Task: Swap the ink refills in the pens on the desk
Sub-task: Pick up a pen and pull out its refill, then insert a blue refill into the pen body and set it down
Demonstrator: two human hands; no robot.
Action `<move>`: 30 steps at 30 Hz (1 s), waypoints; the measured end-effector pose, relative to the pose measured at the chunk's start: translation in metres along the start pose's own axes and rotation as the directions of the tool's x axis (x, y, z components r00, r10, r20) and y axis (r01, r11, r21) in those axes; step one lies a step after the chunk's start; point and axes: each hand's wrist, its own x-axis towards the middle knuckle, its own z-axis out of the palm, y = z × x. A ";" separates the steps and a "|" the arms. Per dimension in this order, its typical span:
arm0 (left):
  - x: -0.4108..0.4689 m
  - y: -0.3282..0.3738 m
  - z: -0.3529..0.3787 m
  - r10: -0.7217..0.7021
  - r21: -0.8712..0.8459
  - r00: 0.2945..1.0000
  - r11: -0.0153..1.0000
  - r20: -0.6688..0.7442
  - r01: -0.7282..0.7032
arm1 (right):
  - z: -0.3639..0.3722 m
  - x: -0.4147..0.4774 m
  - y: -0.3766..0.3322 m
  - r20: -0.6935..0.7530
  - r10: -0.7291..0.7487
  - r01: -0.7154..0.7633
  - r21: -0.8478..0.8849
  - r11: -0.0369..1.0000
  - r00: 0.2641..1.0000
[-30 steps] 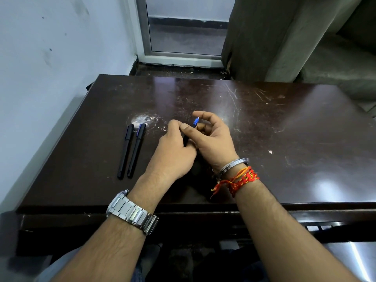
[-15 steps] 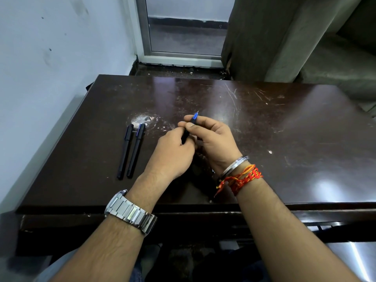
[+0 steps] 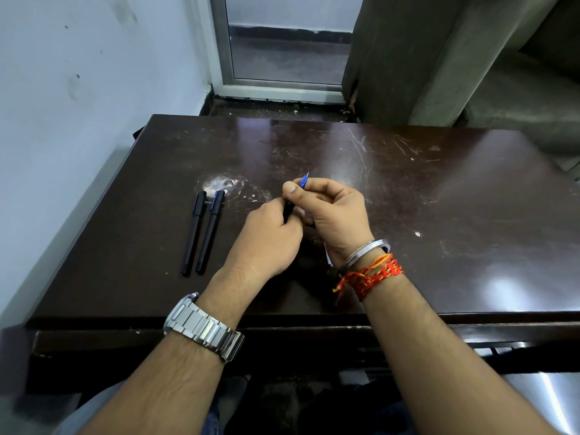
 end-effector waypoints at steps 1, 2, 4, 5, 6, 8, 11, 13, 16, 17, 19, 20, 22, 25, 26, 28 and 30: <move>0.000 0.001 0.000 0.002 0.000 1.000 1.000 0.009 -0.002 | 0.000 0.000 0.001 -0.021 -0.004 0.004 -0.025 1.000 1.000; 0.000 0.001 0.000 0.002 0.001 1.000 1.000 0.017 -0.002 | 0.000 0.000 0.001 -0.030 -0.004 0.003 -0.039 0.999 1.000; -0.001 0.001 0.001 -0.005 -0.005 1.000 1.000 0.016 0.005 | 0.000 0.001 0.001 0.006 0.019 -0.019 -0.018 1.000 1.000; -0.001 0.001 0.001 -0.010 -0.009 1.000 1.000 0.007 0.010 | 0.001 0.001 0.000 0.033 0.035 -0.035 0.001 0.999 0.999; -0.001 0.001 0.001 -0.014 -0.009 1.000 1.000 -0.004 0.014 | 0.001 0.000 -0.001 0.051 0.041 -0.041 0.012 0.999 0.998; 0.000 0.000 0.000 -0.026 -0.013 1.000 1.000 -0.015 0.025 | 0.002 -0.001 0.000 0.050 0.024 -0.024 0.009 1.000 0.998; 0.000 0.001 0.000 -0.039 -0.023 0.999 0.999 -0.016 0.039 | 0.002 -0.002 0.000 0.006 -0.008 0.008 -0.045 0.999 1.000; 0.000 0.002 0.000 -0.029 -0.025 1.000 0.999 -0.006 0.029 | 0.002 -0.002 0.000 0.002 -0.005 0.005 -0.049 0.999 1.000; 0.000 0.002 0.000 -0.038 -0.022 0.999 0.999 -0.008 0.037 | 0.003 -0.002 -0.003 0.048 0.032 -0.033 0.017 0.999 0.998; -0.001 0.003 -0.001 -0.043 -0.014 0.999 0.999 -0.012 0.043 | 0.003 -0.002 -0.003 0.054 0.030 -0.031 0.019 0.999 0.998; -0.001 0.003 -0.001 -0.045 0.000 0.999 0.999 -0.019 0.045 | 0.003 -0.003 -0.002 0.026 0.003 -0.002 -0.032 0.999 1.000; -0.001 0.003 -0.002 -0.044 0.000 0.999 0.999 -0.020 0.044 | 0.002 -0.003 -0.001 0.007 -0.014 0.015 -0.064 0.998 1.000; -0.002 0.003 -0.002 -0.045 -0.010 0.999 0.999 -0.012 0.045 | 0.001 -0.003 -0.001 -0.004 -0.029 0.028 -0.093 0.995 1.000; -0.002 0.002 0.000 -0.057 -0.009 0.998 0.998 0.000 0.057 | 0.002 -0.002 -0.003 0.061 0.029 -0.029 0.005 1.000 0.998; -0.001 0.003 0.000 -0.063 -0.006 0.998 0.998 -0.003 0.063 | 0.002 -0.002 -0.003 0.077 0.040 -0.042 0.024 0.999 0.996; -0.001 0.002 0.000 -0.070 -0.007 0.998 0.998 -0.005 0.070 | 0.002 -0.003 -0.003 0.073 0.022 -0.021 -0.016 1.000 0.997; -0.002 0.003 -0.002 -0.067 -0.016 0.998 0.998 -0.010 0.067 | 0.002 -0.003 0.000 0.040 -0.007 0.010 -0.075 0.997 0.999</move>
